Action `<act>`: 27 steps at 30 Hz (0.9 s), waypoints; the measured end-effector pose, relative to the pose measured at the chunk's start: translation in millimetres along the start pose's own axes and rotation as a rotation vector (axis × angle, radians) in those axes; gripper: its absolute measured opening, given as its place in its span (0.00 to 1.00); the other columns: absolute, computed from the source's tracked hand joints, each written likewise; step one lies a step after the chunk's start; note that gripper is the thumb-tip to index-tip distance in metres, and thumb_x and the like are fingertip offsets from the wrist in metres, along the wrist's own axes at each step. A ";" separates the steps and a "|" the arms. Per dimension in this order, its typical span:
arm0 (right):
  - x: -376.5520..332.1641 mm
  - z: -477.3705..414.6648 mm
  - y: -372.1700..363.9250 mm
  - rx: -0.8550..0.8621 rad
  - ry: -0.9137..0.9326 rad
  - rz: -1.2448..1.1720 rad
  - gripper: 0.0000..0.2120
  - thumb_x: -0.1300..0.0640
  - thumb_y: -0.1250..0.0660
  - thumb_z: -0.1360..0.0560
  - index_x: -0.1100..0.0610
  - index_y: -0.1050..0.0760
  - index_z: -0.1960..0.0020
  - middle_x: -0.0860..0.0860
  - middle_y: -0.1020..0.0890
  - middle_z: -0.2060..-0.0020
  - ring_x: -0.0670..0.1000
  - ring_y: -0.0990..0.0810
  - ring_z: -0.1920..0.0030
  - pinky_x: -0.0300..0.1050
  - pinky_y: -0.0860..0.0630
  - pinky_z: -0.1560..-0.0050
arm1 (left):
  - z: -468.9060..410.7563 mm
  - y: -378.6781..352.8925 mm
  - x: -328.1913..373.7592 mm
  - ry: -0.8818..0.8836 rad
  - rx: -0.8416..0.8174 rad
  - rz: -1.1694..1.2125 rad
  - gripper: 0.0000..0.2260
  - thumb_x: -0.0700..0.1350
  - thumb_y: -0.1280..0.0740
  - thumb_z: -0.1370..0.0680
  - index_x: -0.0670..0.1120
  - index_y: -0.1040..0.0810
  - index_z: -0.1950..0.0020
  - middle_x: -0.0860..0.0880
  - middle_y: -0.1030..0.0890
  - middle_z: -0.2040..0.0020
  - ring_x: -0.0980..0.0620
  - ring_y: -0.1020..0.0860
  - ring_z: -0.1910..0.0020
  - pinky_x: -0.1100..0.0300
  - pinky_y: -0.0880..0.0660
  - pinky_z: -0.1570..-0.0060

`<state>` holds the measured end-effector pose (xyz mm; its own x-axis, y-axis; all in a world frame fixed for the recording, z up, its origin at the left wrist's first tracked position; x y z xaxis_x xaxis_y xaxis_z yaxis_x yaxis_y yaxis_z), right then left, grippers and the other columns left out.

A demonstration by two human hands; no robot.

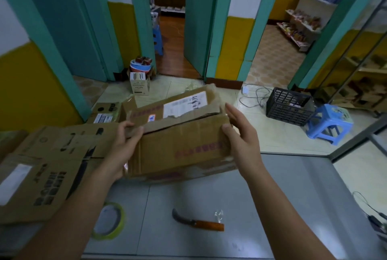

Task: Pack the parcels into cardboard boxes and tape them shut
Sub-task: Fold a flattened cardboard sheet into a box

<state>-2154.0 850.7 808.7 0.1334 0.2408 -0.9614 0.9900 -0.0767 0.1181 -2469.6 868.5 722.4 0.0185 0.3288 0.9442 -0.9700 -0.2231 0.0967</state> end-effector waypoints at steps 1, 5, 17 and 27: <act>-2.0 0.8 -5.1 -0.049 0.033 0.016 0.22 0.59 0.36 0.16 0.47 0.29 0.23 0.44 0.23 0.29 0.43 0.24 0.30 0.40 0.22 0.36 | 1.3 1.6 -8.3 0.017 0.015 0.025 0.23 0.64 0.31 0.21 0.66 0.33 0.29 0.49 0.27 0.34 0.41 0.23 0.40 0.35 0.19 0.46; 5.9 2.7 -18.4 -0.166 0.017 0.140 0.23 0.42 0.33 0.20 0.40 0.27 0.26 0.40 0.25 0.28 0.43 0.28 0.27 0.49 0.25 0.30 | 6.2 1.0 -37.5 0.114 0.051 0.130 0.28 0.63 0.31 0.21 0.66 0.33 0.23 0.49 0.21 0.38 0.45 0.19 0.44 0.45 0.17 0.52; 117.4 22.5 55.1 0.442 -0.646 0.064 0.15 0.44 0.31 0.20 0.53 0.23 0.39 0.54 0.17 0.41 0.53 0.18 0.43 0.52 0.19 0.41 | -1.2 30.1 -72.0 0.114 0.148 0.174 0.17 0.57 0.36 0.15 0.67 0.29 0.26 0.48 0.20 0.39 0.47 0.18 0.48 0.44 0.21 0.40; 127.1 30.2 9.9 -0.002 -0.775 -0.313 0.22 0.51 0.46 0.14 0.61 0.19 0.37 0.64 0.17 0.40 0.60 0.17 0.43 0.55 0.24 0.42 | -9.4 37.6 -91.1 0.087 0.125 0.123 0.22 0.58 0.36 0.16 0.68 0.33 0.22 0.47 0.22 0.31 0.42 0.20 0.38 0.40 0.20 0.41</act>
<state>-2128.6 851.3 680.1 -0.2159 -0.4828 -0.8487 0.9764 -0.1154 -0.1827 -2510.0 838.7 637.1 -0.1241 0.3686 0.9213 -0.9259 -0.3770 0.0261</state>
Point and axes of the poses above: each hand's wrist, its own z-axis away from the middle knuckle, its own y-axis out of the back of the hand, x = y × z, the point moved 4 cm from there along -z, towards the middle knuckle
